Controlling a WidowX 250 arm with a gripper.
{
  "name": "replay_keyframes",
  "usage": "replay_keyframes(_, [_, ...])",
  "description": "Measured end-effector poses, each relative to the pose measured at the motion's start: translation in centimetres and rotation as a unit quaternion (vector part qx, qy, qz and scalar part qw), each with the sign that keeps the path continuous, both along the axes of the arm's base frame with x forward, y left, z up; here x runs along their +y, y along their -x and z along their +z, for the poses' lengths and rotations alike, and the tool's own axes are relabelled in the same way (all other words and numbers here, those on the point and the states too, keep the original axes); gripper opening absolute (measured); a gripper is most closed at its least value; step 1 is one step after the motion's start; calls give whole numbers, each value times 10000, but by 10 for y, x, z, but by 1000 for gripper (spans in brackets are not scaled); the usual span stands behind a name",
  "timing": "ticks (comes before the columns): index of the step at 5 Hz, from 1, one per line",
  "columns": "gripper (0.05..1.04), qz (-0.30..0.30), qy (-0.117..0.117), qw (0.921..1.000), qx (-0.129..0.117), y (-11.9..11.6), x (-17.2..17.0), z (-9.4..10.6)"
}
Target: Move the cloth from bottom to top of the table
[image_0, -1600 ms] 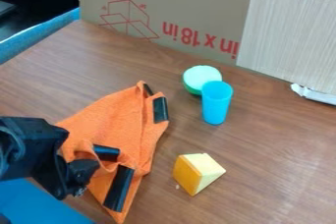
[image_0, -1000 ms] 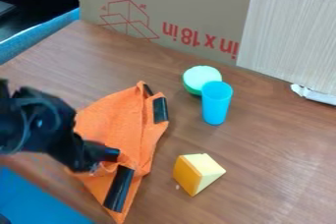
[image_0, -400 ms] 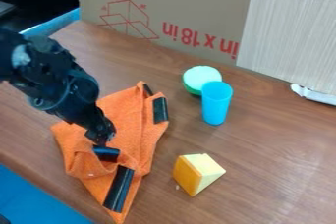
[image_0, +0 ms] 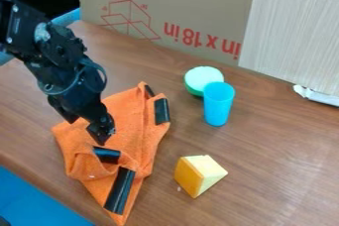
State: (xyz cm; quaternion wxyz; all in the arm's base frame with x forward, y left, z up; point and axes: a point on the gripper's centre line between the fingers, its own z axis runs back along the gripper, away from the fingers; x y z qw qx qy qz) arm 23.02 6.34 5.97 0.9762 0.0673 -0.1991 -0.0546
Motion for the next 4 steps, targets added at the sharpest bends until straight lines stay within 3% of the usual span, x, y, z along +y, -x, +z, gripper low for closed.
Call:
replay_keyframes(2, [1001,238,-43,9996,150,-1,10,-17])
replay_keyframes(4, [1001,347,-243,9989,184,-9,12,-36])
